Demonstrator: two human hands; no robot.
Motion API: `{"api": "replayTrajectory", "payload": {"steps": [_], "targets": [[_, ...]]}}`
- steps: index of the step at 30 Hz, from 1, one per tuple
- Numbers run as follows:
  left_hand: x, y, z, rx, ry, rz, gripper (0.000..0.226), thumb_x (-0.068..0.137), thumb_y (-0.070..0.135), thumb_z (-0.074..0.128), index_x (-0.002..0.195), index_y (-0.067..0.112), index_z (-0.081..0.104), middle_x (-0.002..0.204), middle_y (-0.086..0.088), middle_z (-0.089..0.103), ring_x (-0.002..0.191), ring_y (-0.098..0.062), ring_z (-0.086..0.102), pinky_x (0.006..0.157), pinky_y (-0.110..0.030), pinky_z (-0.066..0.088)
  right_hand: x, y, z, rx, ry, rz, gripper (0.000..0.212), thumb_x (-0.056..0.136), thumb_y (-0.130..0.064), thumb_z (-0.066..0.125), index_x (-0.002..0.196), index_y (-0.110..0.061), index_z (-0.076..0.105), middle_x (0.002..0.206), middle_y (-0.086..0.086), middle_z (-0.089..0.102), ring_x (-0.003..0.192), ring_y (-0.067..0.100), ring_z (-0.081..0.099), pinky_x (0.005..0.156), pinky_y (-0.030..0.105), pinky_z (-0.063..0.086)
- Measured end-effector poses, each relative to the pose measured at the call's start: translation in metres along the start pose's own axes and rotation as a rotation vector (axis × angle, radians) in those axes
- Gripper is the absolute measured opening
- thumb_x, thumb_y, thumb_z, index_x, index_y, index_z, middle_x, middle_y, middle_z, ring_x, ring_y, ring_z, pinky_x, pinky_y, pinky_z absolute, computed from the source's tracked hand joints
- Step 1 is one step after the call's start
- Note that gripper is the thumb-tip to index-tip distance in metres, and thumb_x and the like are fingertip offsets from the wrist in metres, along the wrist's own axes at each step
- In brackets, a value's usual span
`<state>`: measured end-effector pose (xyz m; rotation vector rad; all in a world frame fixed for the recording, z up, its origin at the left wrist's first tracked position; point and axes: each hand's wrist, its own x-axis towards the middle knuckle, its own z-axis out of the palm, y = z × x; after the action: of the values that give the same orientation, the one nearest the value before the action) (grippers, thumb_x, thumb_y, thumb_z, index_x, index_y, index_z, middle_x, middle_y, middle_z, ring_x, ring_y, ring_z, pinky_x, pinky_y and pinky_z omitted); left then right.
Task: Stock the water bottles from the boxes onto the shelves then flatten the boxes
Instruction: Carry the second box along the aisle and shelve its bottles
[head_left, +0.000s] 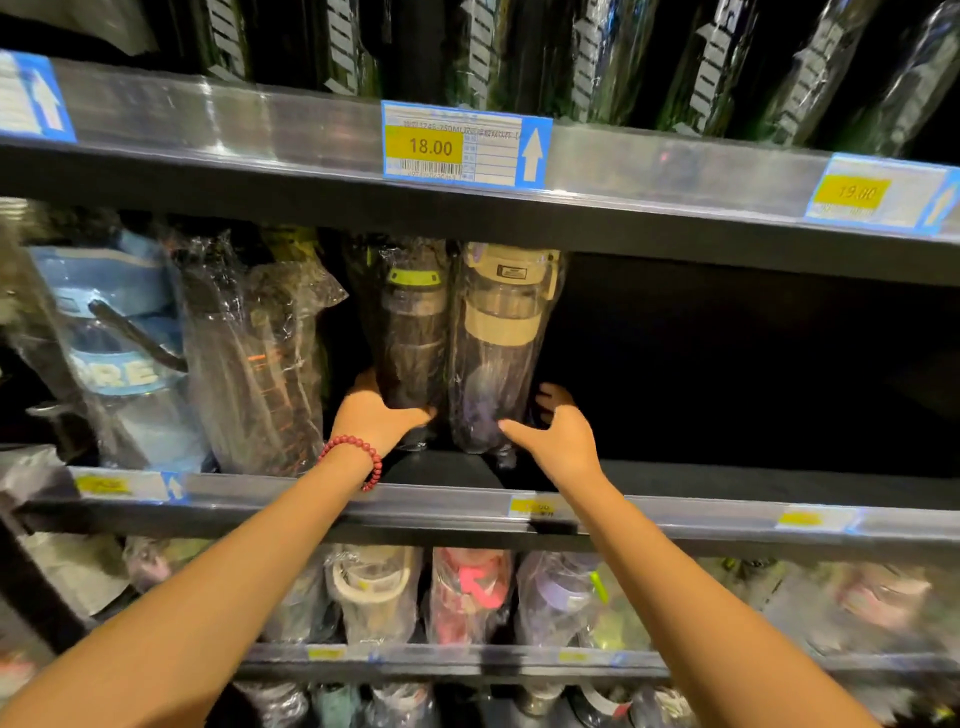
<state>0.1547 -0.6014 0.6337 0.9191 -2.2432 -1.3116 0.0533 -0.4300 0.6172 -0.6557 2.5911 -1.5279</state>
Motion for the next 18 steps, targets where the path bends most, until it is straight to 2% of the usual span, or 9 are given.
{"api": "replayTrajectory", "payload": {"steps": [2,5,8,12,15,18], "targets": [[-0.011,0.001,-0.005,0.019,0.041,0.077,0.059,0.072,0.029,0.08,0.119,0.008,0.05,0.104,-0.005,0.06,0.108,-0.03,0.056,0.083,-0.031,0.043,-0.013,0.0,-0.008,0.021,0.042,0.0,0.069,0.081,-0.029,0.073,0.137,-0.006,0.041,0.138,0.009,0.049,0.126,0.023,0.047,0.1,0.031,0.04],[-0.029,0.001,-0.012,-0.062,0.007,0.097,0.084,0.071,0.028,0.081,0.138,0.006,0.036,0.137,-0.011,0.047,0.124,-0.027,0.048,0.099,-0.035,0.041,-0.033,-0.005,-0.019,0.099,0.042,-0.057,0.063,0.081,-0.025,0.073,0.135,-0.008,0.044,0.137,0.007,0.049,0.124,0.022,0.049,0.103,0.036,0.043],[-0.058,0.001,-0.019,-0.18,-0.029,0.114,0.082,0.073,0.019,0.079,0.141,0.01,0.035,0.135,-0.009,0.05,0.118,-0.024,0.054,0.098,-0.035,0.045,-0.053,-0.014,-0.029,0.151,-0.017,-0.107,0.06,0.081,-0.023,0.074,0.133,-0.012,0.046,0.132,0.005,0.052,0.117,0.02,0.053,0.098,0.037,0.047],[-0.103,-0.01,-0.026,-0.251,0.037,0.086,0.074,0.071,0.014,0.08,0.135,0.011,0.042,0.125,-0.008,0.056,0.112,-0.022,0.057,0.094,-0.035,0.047,-0.082,-0.02,-0.031,0.187,-0.154,-0.166,0.055,0.082,-0.02,0.073,0.131,-0.015,0.047,0.122,-0.001,0.053,0.103,0.013,0.055,0.079,0.019,0.047],[-0.143,-0.035,-0.028,-0.279,0.098,0.038,0.064,0.073,0.009,0.078,0.129,0.008,0.047,0.118,-0.009,0.057,0.106,-0.018,0.057,0.086,-0.028,0.047,-0.114,-0.013,-0.017,0.231,-0.263,-0.212,0.046,0.082,-0.016,0.072,0.123,-0.017,0.052,0.116,-0.002,0.056,0.101,0.014,0.058,0.081,0.022,0.045],[-0.183,-0.076,-0.028,-0.292,0.153,-0.087,0.057,0.074,0.004,0.076,0.125,0.004,0.05,0.114,-0.011,0.057,0.105,-0.019,0.057,0.091,-0.033,0.048,-0.148,0.001,0.014,0.267,-0.404,-0.194,0.042,0.078,-0.006,0.074,0.112,-0.018,0.052,0.11,0.004,0.058,0.096,0.017,0.059,0.086,0.029,0.048]]}}
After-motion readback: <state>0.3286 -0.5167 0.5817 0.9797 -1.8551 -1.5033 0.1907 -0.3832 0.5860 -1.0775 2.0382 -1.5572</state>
